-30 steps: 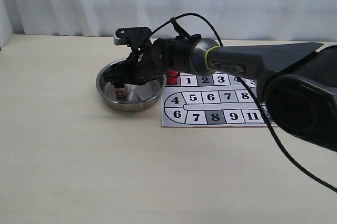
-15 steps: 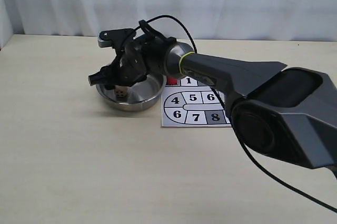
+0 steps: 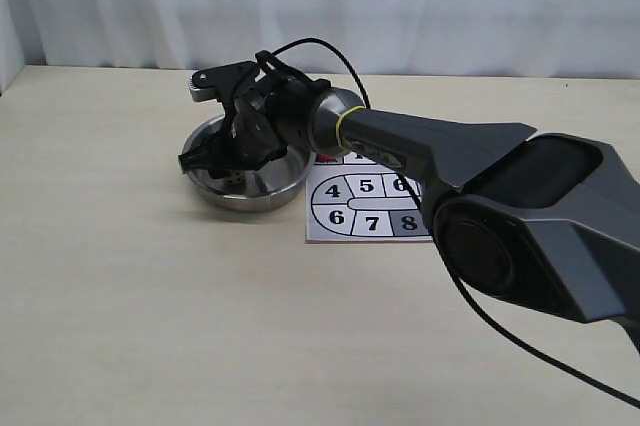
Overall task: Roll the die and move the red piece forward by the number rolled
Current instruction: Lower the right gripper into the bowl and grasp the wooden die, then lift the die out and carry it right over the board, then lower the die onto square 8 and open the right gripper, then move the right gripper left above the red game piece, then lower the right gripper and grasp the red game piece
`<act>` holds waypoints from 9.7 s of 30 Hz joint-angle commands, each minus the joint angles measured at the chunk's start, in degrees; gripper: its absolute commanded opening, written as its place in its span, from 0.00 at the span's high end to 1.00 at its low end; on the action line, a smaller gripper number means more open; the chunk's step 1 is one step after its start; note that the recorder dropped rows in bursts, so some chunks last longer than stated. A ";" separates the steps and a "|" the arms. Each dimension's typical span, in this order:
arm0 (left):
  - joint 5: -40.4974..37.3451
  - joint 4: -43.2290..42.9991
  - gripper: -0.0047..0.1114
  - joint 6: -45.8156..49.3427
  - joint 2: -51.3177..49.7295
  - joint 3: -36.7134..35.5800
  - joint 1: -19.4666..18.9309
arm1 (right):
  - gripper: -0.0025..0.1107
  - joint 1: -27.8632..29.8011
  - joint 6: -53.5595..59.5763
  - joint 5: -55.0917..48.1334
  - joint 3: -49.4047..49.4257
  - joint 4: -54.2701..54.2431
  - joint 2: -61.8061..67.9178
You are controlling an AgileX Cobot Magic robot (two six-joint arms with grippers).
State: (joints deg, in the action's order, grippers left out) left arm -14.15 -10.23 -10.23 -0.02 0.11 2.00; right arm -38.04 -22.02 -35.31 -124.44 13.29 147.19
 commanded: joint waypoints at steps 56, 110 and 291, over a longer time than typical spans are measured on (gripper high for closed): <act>0.73 0.21 0.96 -0.17 0.02 -0.11 0.00 | 0.94 1.02 4.61 -11.40 28.89 2.04 -29.37; 0.73 0.21 0.96 -0.17 0.02 -0.11 0.00 | 0.25 31.31 55.08 16.43 60.12 -48.58 -36.67; 0.85 0.21 0.96 -0.17 0.02 -0.11 0.00 | 0.48 17.22 39.22 9.96 15.24 -30.39 -9.37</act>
State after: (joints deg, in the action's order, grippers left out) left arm -14.15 -10.23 -10.23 -0.02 0.11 2.00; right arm -21.13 16.89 -25.88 -108.77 -17.35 137.74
